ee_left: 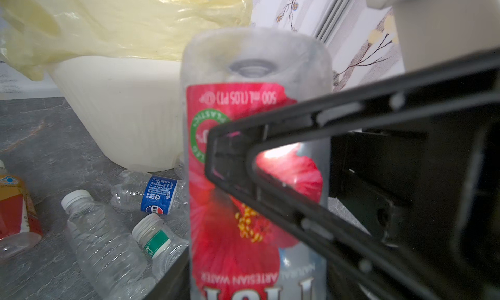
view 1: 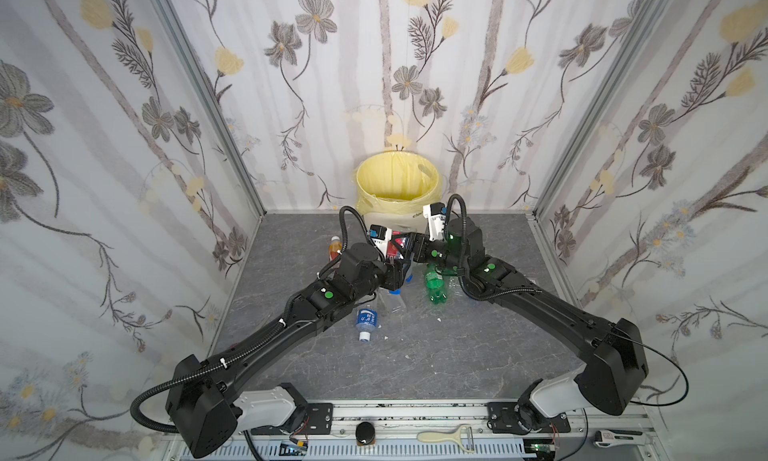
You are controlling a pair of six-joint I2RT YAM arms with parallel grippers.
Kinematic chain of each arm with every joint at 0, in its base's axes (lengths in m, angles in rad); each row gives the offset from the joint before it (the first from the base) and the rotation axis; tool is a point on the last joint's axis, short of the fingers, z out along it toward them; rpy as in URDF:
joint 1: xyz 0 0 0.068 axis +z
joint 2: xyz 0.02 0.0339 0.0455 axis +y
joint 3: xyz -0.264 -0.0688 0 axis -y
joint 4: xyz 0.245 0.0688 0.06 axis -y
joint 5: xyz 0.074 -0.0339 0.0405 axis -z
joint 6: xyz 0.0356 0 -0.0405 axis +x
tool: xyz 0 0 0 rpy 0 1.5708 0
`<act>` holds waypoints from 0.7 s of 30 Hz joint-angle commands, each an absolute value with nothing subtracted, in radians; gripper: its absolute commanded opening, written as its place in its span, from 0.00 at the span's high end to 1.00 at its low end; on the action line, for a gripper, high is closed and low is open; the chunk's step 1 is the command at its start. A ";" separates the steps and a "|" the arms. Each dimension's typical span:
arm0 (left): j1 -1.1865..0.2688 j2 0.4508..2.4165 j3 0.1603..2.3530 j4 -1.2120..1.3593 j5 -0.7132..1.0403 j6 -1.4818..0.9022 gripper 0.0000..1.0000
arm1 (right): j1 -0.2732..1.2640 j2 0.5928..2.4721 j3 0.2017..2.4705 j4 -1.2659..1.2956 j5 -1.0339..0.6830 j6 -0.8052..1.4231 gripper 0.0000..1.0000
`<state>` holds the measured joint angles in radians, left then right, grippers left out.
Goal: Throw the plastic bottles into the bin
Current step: 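Close the right gripper on the base of the Fiji bottle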
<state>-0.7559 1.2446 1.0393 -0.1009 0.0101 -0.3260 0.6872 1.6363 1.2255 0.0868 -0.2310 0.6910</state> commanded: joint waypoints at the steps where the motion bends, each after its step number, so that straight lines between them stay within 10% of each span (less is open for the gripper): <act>1: -0.758 1.239 1.048 -0.049 0.000 -0.312 0.39 | 0.686 1.640 1.225 0.107 -0.224 0.698 0.30; 21: -0.759 1.194 0.998 -0.060 -0.068 -0.314 0.06 | 0.653 1.638 1.256 0.068 -0.182 0.627 0.40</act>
